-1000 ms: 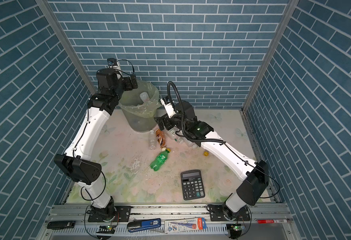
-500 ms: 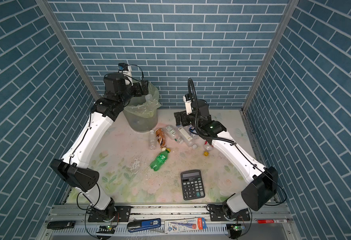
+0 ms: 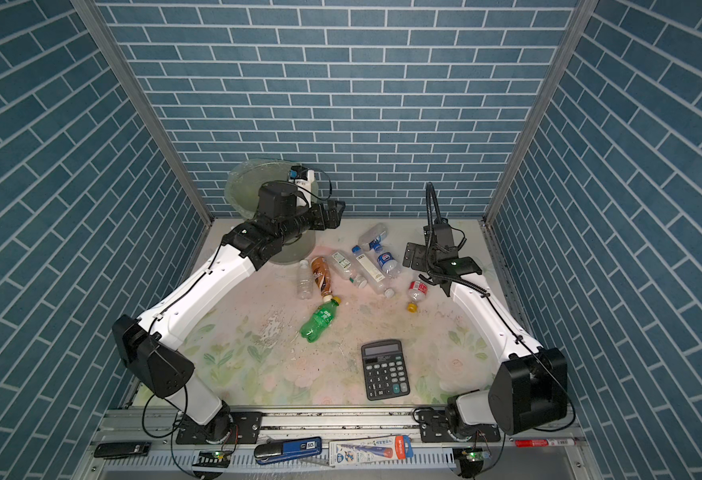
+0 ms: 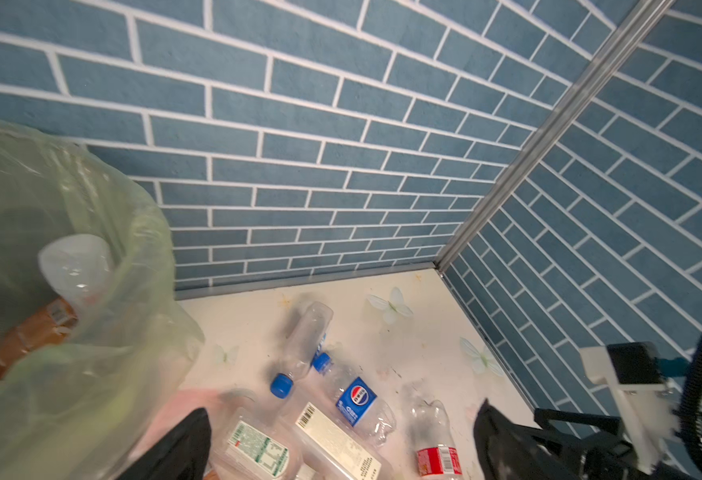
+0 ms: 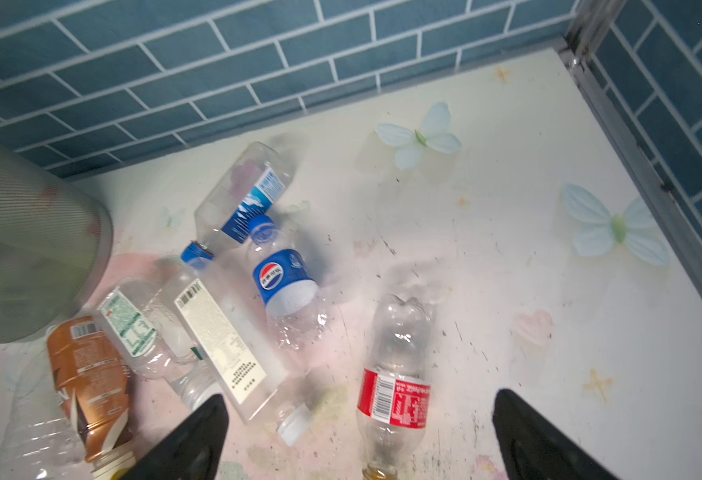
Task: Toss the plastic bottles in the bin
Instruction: 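Lower the left gripper while the right gripper descends onto the clear red-labelled bottle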
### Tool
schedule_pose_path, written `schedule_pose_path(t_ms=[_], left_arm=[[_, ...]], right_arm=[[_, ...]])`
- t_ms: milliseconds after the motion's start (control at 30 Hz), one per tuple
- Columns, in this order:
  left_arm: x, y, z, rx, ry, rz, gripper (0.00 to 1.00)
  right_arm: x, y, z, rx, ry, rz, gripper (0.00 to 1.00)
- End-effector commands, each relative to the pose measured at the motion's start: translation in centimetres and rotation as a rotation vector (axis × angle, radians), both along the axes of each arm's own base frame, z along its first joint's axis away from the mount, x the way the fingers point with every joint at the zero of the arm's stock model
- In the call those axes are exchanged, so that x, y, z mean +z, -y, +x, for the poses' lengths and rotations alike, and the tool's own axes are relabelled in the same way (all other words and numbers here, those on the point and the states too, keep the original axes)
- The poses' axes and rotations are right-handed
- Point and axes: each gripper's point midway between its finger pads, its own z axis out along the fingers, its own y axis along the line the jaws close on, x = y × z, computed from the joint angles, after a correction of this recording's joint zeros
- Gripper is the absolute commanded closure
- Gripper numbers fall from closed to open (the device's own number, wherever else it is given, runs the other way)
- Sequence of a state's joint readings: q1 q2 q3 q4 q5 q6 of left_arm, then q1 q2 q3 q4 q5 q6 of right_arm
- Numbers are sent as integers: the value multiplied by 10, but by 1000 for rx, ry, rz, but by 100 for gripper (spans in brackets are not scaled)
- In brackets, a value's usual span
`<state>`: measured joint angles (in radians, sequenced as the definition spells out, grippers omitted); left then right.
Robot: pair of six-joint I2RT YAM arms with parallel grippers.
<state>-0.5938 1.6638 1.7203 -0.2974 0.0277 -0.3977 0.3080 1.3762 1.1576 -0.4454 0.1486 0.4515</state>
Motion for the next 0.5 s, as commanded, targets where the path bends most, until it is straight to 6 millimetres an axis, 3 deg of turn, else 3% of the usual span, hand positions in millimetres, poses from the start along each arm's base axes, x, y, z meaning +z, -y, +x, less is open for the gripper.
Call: schedule_pose_path(t_ms=[0,167,267,467], left_arm=[[-13,25,-7,-54,-50,-64,1],[-48,47,-19,-96,-141,-104,1],[-61,47,-22,-93,-187,-88,1],[-70,43,-25,-83,-202,-82,1]], right_arm=[[-39,9,-13,-56,-110,47,1],[-81,18,-17,-89,-201,109,4],[-98,17,-17,-88,-238,106,5],[-127,7,-14,-60,-307,131,6]])
